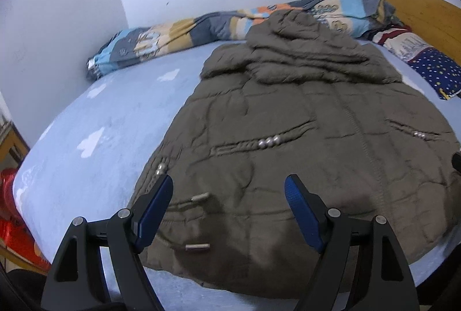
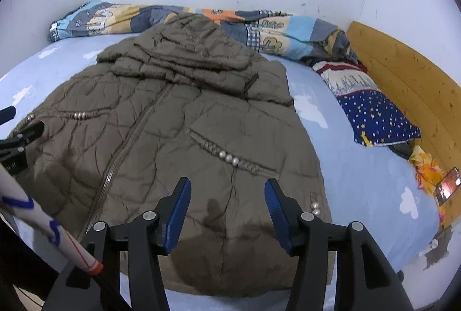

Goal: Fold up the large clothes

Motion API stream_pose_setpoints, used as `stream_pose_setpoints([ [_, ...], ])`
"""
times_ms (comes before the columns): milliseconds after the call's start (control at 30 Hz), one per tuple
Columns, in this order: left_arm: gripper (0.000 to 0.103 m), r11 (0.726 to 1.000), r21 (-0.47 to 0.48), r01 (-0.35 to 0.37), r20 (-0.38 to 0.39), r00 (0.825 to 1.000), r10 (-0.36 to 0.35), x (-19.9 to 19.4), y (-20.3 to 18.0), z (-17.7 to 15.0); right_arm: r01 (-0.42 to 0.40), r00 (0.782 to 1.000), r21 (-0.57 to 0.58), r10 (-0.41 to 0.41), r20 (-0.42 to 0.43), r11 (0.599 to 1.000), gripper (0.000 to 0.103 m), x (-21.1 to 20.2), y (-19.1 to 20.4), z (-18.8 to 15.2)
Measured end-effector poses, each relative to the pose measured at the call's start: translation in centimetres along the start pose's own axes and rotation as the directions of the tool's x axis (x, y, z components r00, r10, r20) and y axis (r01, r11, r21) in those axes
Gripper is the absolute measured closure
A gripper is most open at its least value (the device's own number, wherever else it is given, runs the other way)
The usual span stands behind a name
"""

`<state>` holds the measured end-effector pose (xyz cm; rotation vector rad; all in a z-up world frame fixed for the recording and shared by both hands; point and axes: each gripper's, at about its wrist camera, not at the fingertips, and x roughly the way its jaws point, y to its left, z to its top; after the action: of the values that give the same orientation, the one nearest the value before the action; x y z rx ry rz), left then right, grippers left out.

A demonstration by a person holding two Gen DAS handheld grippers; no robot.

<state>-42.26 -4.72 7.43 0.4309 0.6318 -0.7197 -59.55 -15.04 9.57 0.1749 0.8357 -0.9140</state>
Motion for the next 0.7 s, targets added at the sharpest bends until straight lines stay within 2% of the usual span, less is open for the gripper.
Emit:
stream_pose_setpoints([
  [100, 0.024, 1.000, -0.030, 0.009, -0.046, 0.999, -0.010, 1.3, 0.4, -0.5, 0.004, 1.000, -0.002, -0.004, -0.022, 1.000, 0.045, 0.7, 0.2, -0.6],
  [333, 0.023, 1.000, -0.007, -0.012, -0.118, 0.993, 0.011, 4.1, -0.3, -2.2, 0.010, 0.995, -0.019, -0.011, -0.097, 1.000, 0.045, 3.3, 0.7, -2.1],
  [500, 0.020, 0.999, 0.024, -0.025, -0.104, 0.994, 0.028, 4.6, -0.7, -2.7, 0.022, 0.993, -0.047, -0.028, -0.117, 0.999, 0.039, 4.7, 1.3, -3.1],
  [700, 0.017, 0.998, 0.056, -0.026, -0.061, 0.998, 0.030, 4.7, -0.7, -3.0, 0.052, 0.994, -0.098, -0.061, -0.088, 0.994, 0.035, 5.0, 1.9, -3.8],
])
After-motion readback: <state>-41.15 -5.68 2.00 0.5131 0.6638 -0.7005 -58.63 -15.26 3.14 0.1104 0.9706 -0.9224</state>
